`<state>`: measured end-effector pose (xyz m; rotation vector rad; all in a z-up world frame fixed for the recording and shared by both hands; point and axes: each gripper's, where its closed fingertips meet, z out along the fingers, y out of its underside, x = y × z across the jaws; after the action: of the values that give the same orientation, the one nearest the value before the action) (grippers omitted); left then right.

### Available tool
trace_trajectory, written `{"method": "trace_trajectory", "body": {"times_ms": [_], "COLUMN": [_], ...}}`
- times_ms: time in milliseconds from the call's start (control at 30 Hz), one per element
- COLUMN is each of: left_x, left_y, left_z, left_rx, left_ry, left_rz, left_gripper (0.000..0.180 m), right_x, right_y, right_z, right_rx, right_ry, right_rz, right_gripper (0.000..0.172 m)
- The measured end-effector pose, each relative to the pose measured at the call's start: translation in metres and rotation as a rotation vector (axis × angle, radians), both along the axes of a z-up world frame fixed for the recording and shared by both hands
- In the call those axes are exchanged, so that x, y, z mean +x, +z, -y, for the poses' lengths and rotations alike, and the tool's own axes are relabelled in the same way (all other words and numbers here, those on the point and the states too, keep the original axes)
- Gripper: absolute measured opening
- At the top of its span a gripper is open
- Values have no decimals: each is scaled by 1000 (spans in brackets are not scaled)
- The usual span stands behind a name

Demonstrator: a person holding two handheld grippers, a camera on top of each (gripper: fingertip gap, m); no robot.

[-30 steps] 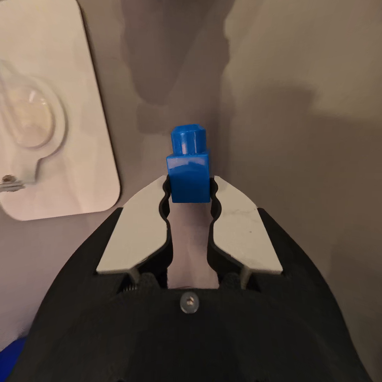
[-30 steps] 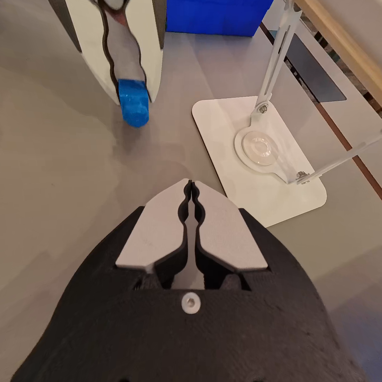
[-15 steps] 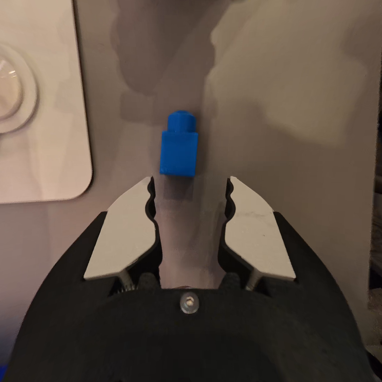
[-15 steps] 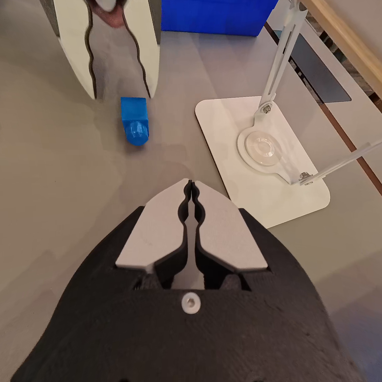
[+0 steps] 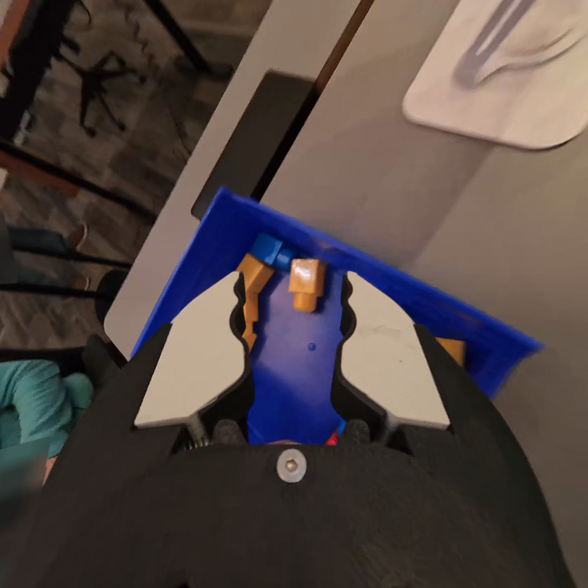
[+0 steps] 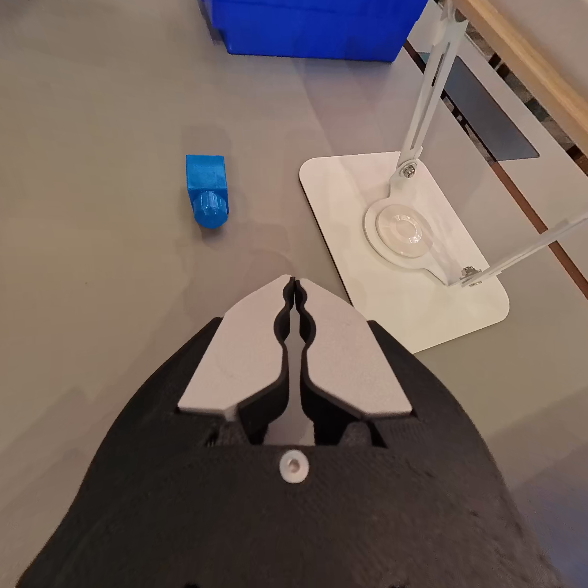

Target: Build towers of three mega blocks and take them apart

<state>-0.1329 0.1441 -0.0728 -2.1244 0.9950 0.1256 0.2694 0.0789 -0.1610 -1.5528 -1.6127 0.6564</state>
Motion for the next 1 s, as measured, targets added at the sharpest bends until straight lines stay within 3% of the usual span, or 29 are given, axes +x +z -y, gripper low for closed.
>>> {"method": "trace_trajectory", "body": {"times_ms": [200, 500, 600, 700, 867, 1000], "left_x": [-56, -95, -95, -98, -99, -93], "left_y": [-78, -140, -145, -149, -145, -126], "left_z": [-53, -80, -84, -82, -75, -61], "left_rx": [-193, -296, -330, -374, -396, -336], "left_ry": [122, 194, 227, 253, 283, 284], "left_rz": [-79, -268, -205, -177, -200, -232], "left_gripper": [67, 68, 64, 41, 38, 38], "right_x": [1, 1, 1, 1, 2, 2], "right_y": [-5, -7, -9, -9, -8, -6], "right_z": [-2, -2, -2, -2, -3, -2], "right_rx": [-15, -16, -19, -19, -18, -14], "right_ry": [1, 10, 12, 12, 8, 9], "right_rz": [5, 19, 24, 25, 18, 13], "right_gripper": [0, 0, 0, 0, 0, 0]}}
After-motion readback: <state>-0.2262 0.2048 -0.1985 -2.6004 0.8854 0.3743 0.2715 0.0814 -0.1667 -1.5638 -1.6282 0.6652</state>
